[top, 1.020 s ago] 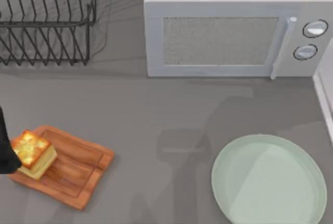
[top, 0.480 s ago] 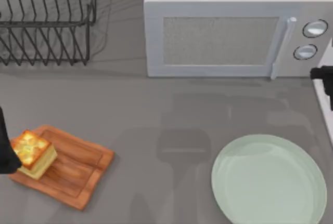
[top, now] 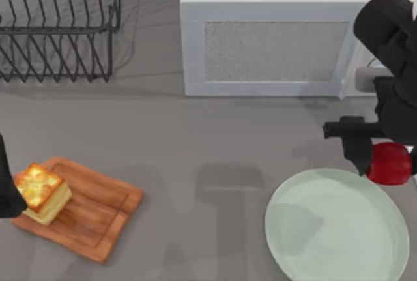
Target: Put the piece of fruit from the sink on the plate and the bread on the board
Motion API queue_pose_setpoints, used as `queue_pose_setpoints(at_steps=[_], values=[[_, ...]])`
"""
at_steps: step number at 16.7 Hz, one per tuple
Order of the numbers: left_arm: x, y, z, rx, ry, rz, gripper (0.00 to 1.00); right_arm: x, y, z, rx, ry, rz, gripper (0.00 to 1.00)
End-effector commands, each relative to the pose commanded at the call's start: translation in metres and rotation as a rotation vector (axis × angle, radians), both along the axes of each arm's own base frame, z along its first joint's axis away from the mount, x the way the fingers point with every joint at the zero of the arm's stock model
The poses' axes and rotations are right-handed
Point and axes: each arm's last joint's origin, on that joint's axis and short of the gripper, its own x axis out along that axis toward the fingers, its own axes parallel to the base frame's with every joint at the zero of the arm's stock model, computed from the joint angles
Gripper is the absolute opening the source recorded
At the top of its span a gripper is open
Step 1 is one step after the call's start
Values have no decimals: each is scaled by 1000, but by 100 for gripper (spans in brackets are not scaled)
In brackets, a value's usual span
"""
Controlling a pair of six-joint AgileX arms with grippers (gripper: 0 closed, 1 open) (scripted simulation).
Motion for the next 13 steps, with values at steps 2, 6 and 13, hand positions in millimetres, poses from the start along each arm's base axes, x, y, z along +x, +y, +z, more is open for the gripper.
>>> queue_pose_setpoints(at_steps=[2, 6, 13], values=[[0, 0, 0, 0, 0, 0, 100, -16, 18, 5, 8, -12, 19, 0], [0, 0, 0, 0, 0, 0, 100, -38, 40, 12, 25, -30, 48, 0], [0, 0, 0, 0, 0, 0, 100, -41, 43, 13, 29, -33, 53, 8]])
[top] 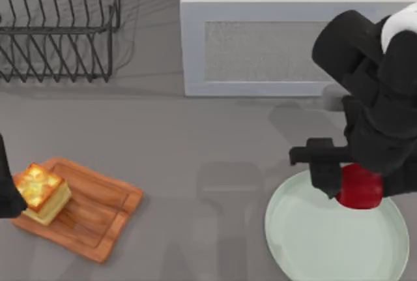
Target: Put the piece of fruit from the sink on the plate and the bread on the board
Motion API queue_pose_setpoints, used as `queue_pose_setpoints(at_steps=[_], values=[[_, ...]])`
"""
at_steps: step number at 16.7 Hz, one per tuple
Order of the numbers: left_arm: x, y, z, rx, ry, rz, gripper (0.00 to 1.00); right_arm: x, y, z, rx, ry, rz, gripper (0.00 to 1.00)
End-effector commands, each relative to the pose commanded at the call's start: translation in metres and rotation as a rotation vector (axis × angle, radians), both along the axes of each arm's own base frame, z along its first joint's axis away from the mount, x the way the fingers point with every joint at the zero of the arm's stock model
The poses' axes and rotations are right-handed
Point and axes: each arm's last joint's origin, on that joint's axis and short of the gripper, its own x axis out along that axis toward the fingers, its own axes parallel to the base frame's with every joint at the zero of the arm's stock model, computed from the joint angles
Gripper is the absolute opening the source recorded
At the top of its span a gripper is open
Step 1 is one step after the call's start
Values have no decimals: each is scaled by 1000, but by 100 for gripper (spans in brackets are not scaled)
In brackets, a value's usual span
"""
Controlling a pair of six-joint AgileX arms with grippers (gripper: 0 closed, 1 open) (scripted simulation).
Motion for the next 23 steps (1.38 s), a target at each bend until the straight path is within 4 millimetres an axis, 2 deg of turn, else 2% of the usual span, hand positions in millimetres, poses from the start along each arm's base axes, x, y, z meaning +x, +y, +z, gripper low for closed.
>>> queue_pose_setpoints(at_steps=[12, 23], values=[[0, 0, 0, 0, 0, 0, 100, 0, 0, 0, 0, 0, 0, 98], [0, 0, 0, 0, 0, 0, 100, 0, -2, 1, 6, -9, -1, 100]])
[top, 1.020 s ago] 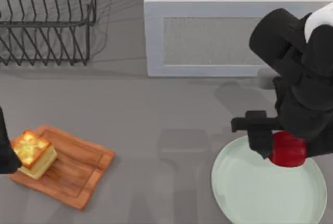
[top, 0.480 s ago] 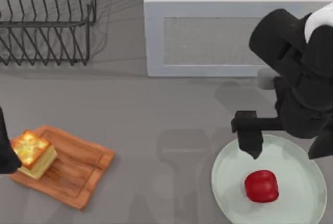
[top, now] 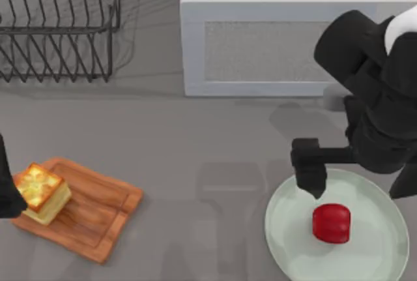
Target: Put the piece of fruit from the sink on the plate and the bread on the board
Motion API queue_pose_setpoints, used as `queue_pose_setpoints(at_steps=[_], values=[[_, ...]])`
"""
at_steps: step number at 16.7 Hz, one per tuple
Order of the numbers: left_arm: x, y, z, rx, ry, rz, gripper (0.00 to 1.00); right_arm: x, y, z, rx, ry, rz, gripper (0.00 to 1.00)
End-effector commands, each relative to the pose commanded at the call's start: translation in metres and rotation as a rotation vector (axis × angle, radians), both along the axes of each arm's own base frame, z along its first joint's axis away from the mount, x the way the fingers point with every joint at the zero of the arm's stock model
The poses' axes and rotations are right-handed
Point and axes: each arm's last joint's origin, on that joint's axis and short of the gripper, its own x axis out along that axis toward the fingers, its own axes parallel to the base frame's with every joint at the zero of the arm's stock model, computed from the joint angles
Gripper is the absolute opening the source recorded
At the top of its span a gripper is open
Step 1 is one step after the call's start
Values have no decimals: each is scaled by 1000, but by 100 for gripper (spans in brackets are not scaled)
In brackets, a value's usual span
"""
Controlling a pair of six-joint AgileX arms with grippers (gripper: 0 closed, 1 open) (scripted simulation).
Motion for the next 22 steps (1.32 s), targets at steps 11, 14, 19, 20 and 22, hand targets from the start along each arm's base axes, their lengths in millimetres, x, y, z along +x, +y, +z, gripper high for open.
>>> queue_pose_setpoints(at_steps=[11, 14, 19, 20, 22], values=[[0, 0, 0, 0, 0, 0, 100, -71, -104, 13, 234, -669, 4, 100], [0, 0, 0, 0, 0, 0, 100, -100, -131, -3, 229, -979, 4, 100], [0, 0, 0, 0, 0, 0, 100, -125, -155, -46, 100, -1397, 4, 100], [0, 0, 0, 0, 0, 0, 100, -127, -158, -54, 68, -1452, 4, 100], [0, 0, 0, 0, 0, 0, 100, -128, -162, -65, 15, -1528, 4, 100]])
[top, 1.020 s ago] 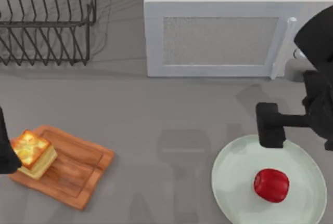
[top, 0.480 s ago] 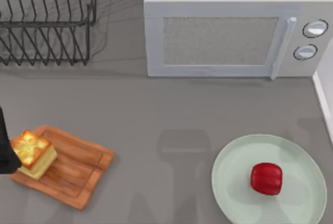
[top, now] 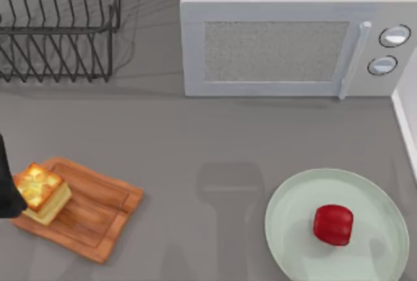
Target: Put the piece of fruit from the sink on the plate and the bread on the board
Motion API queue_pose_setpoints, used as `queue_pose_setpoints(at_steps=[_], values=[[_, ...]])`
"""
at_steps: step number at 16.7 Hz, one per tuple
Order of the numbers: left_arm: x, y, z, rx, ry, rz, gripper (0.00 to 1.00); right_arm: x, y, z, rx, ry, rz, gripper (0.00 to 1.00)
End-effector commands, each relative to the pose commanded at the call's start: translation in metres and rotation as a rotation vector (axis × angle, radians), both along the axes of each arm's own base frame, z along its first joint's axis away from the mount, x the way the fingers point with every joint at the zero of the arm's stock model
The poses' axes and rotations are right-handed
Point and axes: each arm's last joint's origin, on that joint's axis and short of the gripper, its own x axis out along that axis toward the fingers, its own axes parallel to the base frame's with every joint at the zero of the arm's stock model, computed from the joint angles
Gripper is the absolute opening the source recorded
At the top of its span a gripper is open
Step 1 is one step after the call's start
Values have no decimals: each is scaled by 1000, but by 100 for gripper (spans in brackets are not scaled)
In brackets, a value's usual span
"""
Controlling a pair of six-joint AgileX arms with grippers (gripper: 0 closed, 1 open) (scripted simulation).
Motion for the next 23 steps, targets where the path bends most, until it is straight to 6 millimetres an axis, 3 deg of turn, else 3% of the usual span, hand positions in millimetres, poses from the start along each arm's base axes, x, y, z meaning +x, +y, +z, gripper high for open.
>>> queue_pose_setpoints(at_steps=[8, 12, 15, 18, 23], values=[[0, 0, 2, 5, 10, -1, 100, 0, -2, -5, -18, -34, -18, 100], [2, -2, 25, 58, 142, -26, 100, 0, -2, -5, -18, -34, -18, 100], [15, -5, 44, 115, 350, -65, 100, 0, -2, -5, -18, -34, -18, 100], [41, -10, 54, 181, 643, -123, 100, 0, -2, -5, -18, -34, -18, 100], [98, -21, 43, 284, 1152, -244, 100, 0, -2, -5, -18, -34, -18, 100]])
